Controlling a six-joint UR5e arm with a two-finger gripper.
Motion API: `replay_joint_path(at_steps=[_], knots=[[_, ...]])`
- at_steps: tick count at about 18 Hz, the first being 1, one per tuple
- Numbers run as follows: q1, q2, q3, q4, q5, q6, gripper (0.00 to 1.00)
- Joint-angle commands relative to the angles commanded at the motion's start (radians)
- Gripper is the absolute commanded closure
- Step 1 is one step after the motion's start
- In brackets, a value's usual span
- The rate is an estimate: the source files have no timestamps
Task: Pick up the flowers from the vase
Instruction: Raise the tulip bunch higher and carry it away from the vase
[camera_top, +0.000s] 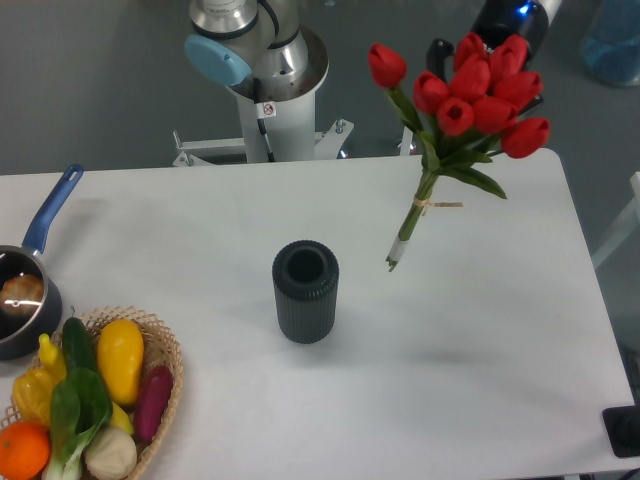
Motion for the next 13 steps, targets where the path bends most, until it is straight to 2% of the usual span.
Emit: replay_joint_path(at_steps=[13], knots=[[0.003,-0.006,-0.006,-0.002,-0.002,0.0,0.67]])
